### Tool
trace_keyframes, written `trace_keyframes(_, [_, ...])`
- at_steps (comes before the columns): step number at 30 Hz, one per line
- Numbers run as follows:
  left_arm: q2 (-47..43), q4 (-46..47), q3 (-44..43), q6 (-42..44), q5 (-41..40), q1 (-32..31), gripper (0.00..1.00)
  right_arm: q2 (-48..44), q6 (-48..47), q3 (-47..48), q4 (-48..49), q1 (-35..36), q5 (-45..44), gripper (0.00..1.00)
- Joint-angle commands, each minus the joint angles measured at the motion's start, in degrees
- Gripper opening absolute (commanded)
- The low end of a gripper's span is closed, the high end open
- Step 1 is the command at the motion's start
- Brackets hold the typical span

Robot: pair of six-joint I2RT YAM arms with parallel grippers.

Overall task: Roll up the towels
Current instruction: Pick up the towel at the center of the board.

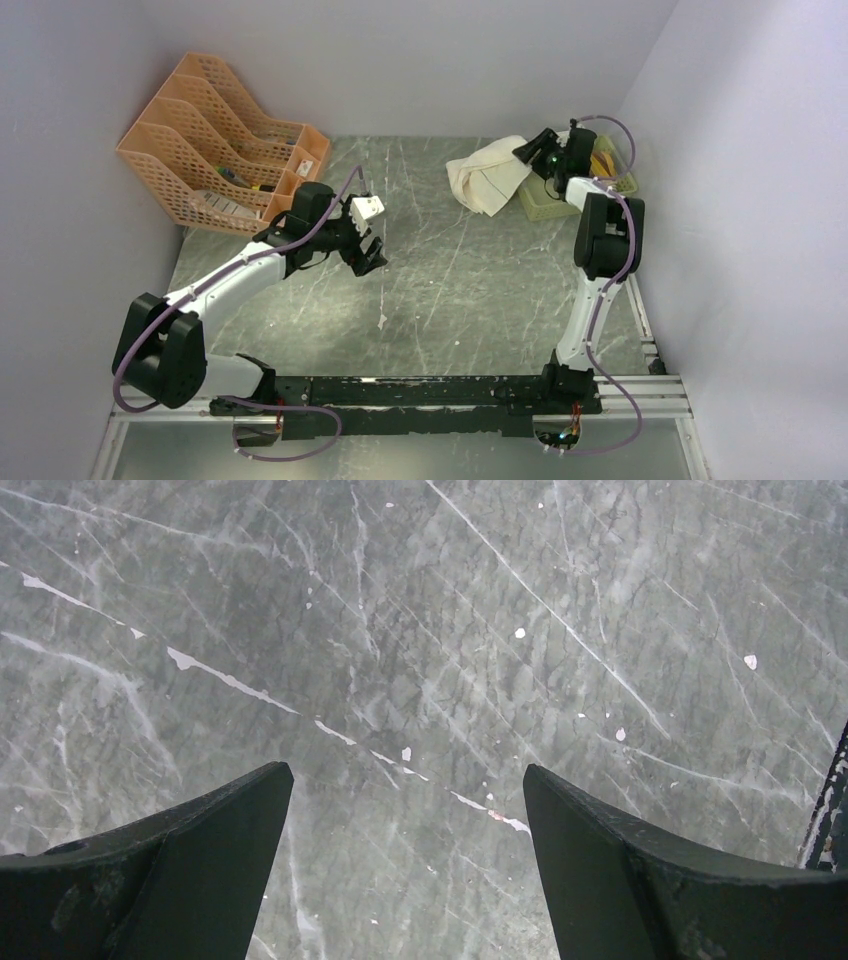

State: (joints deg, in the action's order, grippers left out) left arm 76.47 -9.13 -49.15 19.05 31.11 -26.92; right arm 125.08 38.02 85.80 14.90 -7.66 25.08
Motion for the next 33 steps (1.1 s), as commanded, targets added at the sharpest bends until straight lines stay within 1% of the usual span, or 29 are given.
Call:
trace_keyframes(1, [0.6,-0.6,-2.3,0.5,-0.4,-0.4,0.99,-4.1,-1.9,-0.3,3.5,0.0,-1.0,0.48])
trace_keyframes(3, [0.5,-0.6,-2.3,0.5,-0.4,-0.4,0.99,-5.6,-2.9,-0.4,3.3,0.0,-1.3,0.37])
trace_keyframes(7, [0.4,-0.7,-2.3,0.5,-0.4,-0.4,0.99,-8.4,-4.3,0.5,2.1,0.3,-1.1,0.11])
trace_keyframes(9, [0.3,-0.9,-2.3,0.6,-0.4,-0.4,0.99,-9.1,-4.8,1.6,1.2,0.7,-0.3,0.01])
trace_keyframes(14, [0.0,-0.9,-2.3,0.7,-0.7,-0.4,0.99,-14.3,-5.9,3.3,-1.2,3.3,1.7,0.00])
trace_keyframes(19, [-0.4,-0.6,-2.3,0.4,-0.7,-0.4,0.99,-19.8,-11.5,5.6,-8.6,9.6,0.1,0.00])
trace_keyframes(23, [-2.3,-0.2,-1.9,0.3,-2.2,-0.3,0.99,-24.2,-16.4,7.6,-15.9,17.3,-2.5,0.00])
trace_keyframes(26, [-5.7,-0.1,-1.2,1.3,-7.2,0.2,0.99,-28.3,-19.6,10.0,-25.2,23.9,-6.2,0.00])
trace_keyframes(29, [-10.1,1.3,-0.3,0.9,-10.3,2.4,0.99,-35.1,-22.0,8.9,-30.1,31.0,-11.8,0.00])
trace_keyframes(31, [-12.9,2.8,0.0,0.3,-10.8,3.9,0.99,-39.8,-21.6,6.9,-31.4,32.9,-13.3,0.00])
trace_keyframes(32, [-14.0,3.4,0.1,-0.1,-11.0,4.5,0.99,-42.0,-21.2,5.4,-31.8,33.2,-13.4,0.01])
trace_keyframes(33, [-14.9,3.7,0.1,-0.2,-11.1,4.9,0.99,-44.3,-20.9,3.9,-32.0,33.3,-13.7,0.09])
